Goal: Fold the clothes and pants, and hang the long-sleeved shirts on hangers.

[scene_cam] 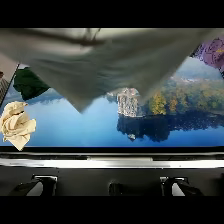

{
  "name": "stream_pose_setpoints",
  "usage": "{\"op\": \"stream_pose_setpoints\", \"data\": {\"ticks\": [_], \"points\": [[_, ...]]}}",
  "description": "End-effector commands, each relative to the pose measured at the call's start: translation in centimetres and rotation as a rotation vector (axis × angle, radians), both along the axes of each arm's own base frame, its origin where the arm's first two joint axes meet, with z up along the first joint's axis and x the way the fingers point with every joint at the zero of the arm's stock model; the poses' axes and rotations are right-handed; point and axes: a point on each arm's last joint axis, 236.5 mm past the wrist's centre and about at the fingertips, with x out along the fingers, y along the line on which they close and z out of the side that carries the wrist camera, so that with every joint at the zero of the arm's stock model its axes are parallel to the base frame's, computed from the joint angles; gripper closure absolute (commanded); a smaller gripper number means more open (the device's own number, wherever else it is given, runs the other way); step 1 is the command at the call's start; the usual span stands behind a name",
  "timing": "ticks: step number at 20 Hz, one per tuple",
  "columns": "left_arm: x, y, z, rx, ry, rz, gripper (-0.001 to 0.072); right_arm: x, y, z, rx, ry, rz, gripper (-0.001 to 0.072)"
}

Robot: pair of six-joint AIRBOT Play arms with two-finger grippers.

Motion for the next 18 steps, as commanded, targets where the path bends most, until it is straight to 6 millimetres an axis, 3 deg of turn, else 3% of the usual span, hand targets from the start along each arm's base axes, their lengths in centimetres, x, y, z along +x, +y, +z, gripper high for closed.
{"op": "stream_pose_setpoints", "data": {"ticks": [1, 3, 5, 7, 8, 10, 13, 16, 18], "points": [[-8.4, 2.6, 1.5, 0.005, -0.057, 0.182, 0.0695, -7.1, -1.6, 2.7, 0.018, -0.116, -0.151, 0.0681], [-9.3, 2.4, 1.9, -0.005, -0.075, 0.178, 0.0695, -7.4, -1.5, 2.9, 0.062, -0.125, -0.14, 0.0682], [-8.0, 2.6, 1.2, -0.007, -0.043, 0.177, 0.0695, -5.4, -2.0, 2.1, 0.102, -0.083, -0.132, 0.0682], [-4.4, 2.8, -1.2, -0.021, 0.052, 0.156, 0.0695, -1.1, -2.4, -0.3, 0.162, 0.024, -0.091, 0.0682], [-1.6, 2.9, -3.2, -0.02, 0.124, 0.136, 0.0695, 2.3, -2.7, -2.4, 0.193, 0.113, -0.064, 0.0682], [4.6, 3.4, -8.2, -0.038, 0.277, 0.103, 0.0695, 9.8, -3.1, -8.1, 0.257, 0.307, -0.003, 0.0682], [14.5, 4.4, -17.9, -0.059, 0.51, 0.079, 0.0694, 21.2, -3.7, -18.8, 0.413, 0.551, 0.101, 0.0682], [23.0, 4.0, -27.0, -0.048, 0.628, 0.045, 0.0693, 29.3, -3.4, -29.2, 0.496, 0.7, 0.169, 0.0682], [27.2, 2.8, -32.7, -0.053, 0.683, 0.026, 0.0693, 33.0, -0.9, -36.1, 0.489, 0.805, 0.195, 0.0681]]}}
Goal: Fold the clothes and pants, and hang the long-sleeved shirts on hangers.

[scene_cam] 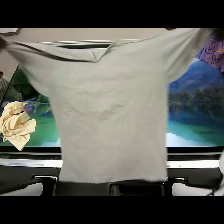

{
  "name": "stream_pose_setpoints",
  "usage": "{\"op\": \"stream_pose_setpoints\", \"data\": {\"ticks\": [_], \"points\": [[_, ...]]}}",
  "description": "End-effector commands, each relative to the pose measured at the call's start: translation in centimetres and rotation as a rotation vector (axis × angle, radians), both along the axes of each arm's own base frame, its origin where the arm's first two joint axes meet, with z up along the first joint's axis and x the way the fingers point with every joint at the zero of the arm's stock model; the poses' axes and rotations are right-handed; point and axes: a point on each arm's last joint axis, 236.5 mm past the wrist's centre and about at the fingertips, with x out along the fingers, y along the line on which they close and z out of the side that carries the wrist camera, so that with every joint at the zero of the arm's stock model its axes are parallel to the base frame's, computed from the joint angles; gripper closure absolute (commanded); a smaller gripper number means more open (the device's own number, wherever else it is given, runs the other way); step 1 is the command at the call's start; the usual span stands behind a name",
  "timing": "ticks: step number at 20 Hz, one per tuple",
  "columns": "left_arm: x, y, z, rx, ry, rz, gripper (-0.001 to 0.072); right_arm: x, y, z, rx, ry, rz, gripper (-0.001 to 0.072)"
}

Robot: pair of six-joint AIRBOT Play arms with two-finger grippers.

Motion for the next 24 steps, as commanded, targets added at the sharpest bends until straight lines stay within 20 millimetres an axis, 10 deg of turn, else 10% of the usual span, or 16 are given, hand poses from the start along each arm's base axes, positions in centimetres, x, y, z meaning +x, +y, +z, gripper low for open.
{"op": "stream_pose_setpoints", "data": {"ticks": [1, 4, 8, 13, 19, 24], "points": [[7.5, -1.7, -10.8, -0.014, 0.107, -0.034, 0.0693, 6.8, 4.3, -13.0, 0.046, 0.168, 0.109, 0.0681], [10.2, -3.4, -17.6, -0.022, 0.182, -0.054, 0.0693, 9.1, 7.7, -21.6, -0.025, 0.278, 0.145, 0.0681], [10.9, -4.0, -23.2, -0.043, 0.272, -0.063, 0.0692, 9.1, 9.2, -28.2, -0.064, 0.401, 0.159, 0.0679], [10.5, -3.6, -23.0, -0.045, 0.288, -0.06, 0.0691, 5.5, 8.1, -28.5, -0.098, 0.524, 0.241, 0.0269], [7.4, -2.8, -23.0, -0.057, 0.413, -0.077, 0.0691, -3.2, -2.6, -24.4, -0.135, 0.683, 0.241, 0.0197], [5.2, -3.4, -24.3, -0.067, 0.52, -0.107, 0.0691, -14.6, -4.4, -29.4, 0.067, 0.901, 0.212, 0.014]]}}
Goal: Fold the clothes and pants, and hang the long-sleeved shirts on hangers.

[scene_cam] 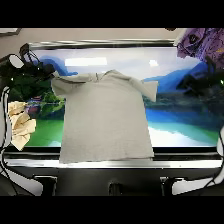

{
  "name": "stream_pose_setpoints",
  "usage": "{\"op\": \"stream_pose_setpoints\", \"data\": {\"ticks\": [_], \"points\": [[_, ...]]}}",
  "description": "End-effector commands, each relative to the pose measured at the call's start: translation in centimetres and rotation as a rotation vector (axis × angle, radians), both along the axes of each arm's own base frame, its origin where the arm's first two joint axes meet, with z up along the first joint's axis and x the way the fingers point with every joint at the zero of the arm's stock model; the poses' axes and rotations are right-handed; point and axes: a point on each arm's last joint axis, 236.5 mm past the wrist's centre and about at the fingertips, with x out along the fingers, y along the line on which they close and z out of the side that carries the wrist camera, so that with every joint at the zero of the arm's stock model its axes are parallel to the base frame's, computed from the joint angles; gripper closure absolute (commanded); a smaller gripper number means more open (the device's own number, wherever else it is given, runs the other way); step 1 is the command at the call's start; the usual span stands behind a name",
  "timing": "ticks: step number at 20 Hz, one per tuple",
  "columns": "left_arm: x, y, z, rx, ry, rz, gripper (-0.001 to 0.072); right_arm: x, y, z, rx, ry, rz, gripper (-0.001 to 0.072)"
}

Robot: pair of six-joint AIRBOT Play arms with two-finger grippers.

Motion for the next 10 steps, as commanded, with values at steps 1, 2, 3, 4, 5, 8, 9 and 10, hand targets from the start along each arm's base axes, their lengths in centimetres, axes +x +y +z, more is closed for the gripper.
{"op": "stream_pose_setpoints", "data": {"ticks": [1, 2, 3, 4, 5, 8, 9, 10], "points": [[-1.6, -0.5, -0.7, -0.018, 0.073, -0.021, 0.0691, -9.2, 1.2, -4.1, 0.104, 0.191, -0.012, 0.014], [-1.6, -0.6, -0.7, -0.022, 0.073, -0.021, 0.0691, -11.5, 2.8, -5.7, 0.145, 0.246, 0.001, 0.0139], [-1.6, -0.7, -0.6, -0.027, 0.073, -0.022, 0.0691, -13.9, 4.1, -7.1, 0.178, 0.309, 0.011, 0.0114], [-1.6, -0.8, -0.6, -0.034, 0.072, -0.023, 0.0691, -16.3, 5.6, -8.5, 0.22, 0.37, 0.024, 0.006], [-1.6, -0.9, -0.6, -0.036, 0.071, -0.023, 0.0691, -18.1, 6.6, -9.6, 0.25, 0.411, 0.031, 0.0062], [-1.6, -0.9, -0.6, -0.037, 0.072, -0.024, 0.0691, -21.6, 9.8, -11.6, 0.354, 0.467, 0.035, 0.0063], [-1.6, -0.9, -0.6, -0.037, 0.072, -0.024, 0.0691, -22.1, 10.7, -11.9, 0.392, 0.466, 0.031, 0.0063], [-1.6, -0.9, -0.6, -0.037, 0.072, -0.023, 0.0691, -22.2, 11.5, -12.3, 0.426, 0.457, 0.019, 0.0064]]}}
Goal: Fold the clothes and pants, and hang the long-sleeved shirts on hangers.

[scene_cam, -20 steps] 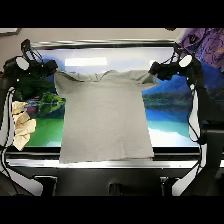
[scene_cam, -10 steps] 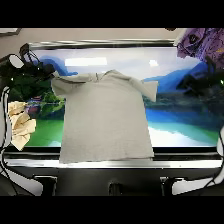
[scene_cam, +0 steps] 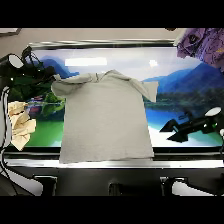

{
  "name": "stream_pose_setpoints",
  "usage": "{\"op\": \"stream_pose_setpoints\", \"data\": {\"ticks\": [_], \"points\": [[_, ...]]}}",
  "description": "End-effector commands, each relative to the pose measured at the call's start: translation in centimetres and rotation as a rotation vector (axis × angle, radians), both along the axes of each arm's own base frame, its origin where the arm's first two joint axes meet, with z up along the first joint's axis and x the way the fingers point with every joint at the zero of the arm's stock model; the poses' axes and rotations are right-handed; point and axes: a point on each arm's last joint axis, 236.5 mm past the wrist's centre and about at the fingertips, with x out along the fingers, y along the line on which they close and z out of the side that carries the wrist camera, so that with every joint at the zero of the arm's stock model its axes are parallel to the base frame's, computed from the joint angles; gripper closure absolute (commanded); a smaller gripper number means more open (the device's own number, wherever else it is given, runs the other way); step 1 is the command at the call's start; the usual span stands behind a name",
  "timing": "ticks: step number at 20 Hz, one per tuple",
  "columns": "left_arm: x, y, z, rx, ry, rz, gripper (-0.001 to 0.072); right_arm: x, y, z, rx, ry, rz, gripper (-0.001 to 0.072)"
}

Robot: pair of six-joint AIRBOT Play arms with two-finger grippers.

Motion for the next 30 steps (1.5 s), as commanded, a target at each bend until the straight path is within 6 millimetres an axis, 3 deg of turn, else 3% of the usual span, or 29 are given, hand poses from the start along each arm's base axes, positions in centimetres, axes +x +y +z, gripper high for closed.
{"op": "stream_pose_setpoints", "data": {"ticks": [1, 9, 12, 13, 15, 16, 18, 20, 23, 25, 26, 28, 30], "points": [[-0.1, -0.1, 0.0, -0.004, 0.003, -0.001, 0.0691, -2.1, 3.6, -1.4, 0.129, 0.009, -0.056, 0.0064], [-0.1, -0.1, 0.0, -0.003, 0.003, -0.001, 0.0692, -2.9, 5.7, -2.4, 0.202, -0.021, -0.103, 0.0066], [-0.1, -0.1, -0.1, -0.003, 0.006, -0.001, 0.0691, -3.7, 7.4, -3.3, 0.174, -0.027, -0.019, 0.0069], [-0.1, -0.1, -0.2, -0.003, 0.007, -0.001, 0.0691, -3.7, 8.2, -3.7, 0.154, -0.038, 0.011, 0.0163], [-0.1, -0.1, -0.2, -0.003, 0.007, -0.001, 0.0691, -2.8, 9.7, -3.6, 0.15, -0.075, 0.04, 0.0555], [-0.1, 0.0, -0.2, -0.003, 0.007, -0.001, 0.0691, -1.8, 9.9, -3.0, 0.156, -0.101, 0.036, 0.0683], [-0.1, 0.1, -0.2, -0.003, 0.007, 0.001, 0.0691, 1.9, 8.6, -1.3, 0.122, -0.155, -0.006, 0.0682], [0.0, 0.0, -0.2, -0.004, 0.007, 0.001, 0.0691, 8.1, 4.8, 1.0, -0.05, -0.259, -0.058, 0.0682], [-0.1, -0.2, -0.2, -0.011, 0.008, -0.002, 0.0691, 18.8, -0.7, 7.7, -0.245, -0.498, -0.202, 0.0682], [-0.1, -0.2, -0.3, -0.012, 0.01, -0.002, 0.0691, 24.8, -3.3, 12.1, -0.306, -0.631, -0.291, 0.0682], [-0.1, -0.3, -0.3, -0.015, 0.013, 0.001, 0.0691, 27.4, -4.3, 13.4, -0.321, -0.671, -0.325, 0.0682], [-0.2, -0.6, -0.6, -0.027, 0.028, 0.02, 0.0691, 31.3, -5.3, 13.8, -0.302, -0.679, -0.394, 0.0681], [-0.2, -1.2, -1.0, -0.032, 0.036, 0.011, 0.0691, 33.5, -5.0, 12.3, -0.246, -0.642, -0.443, 0.0681]]}}
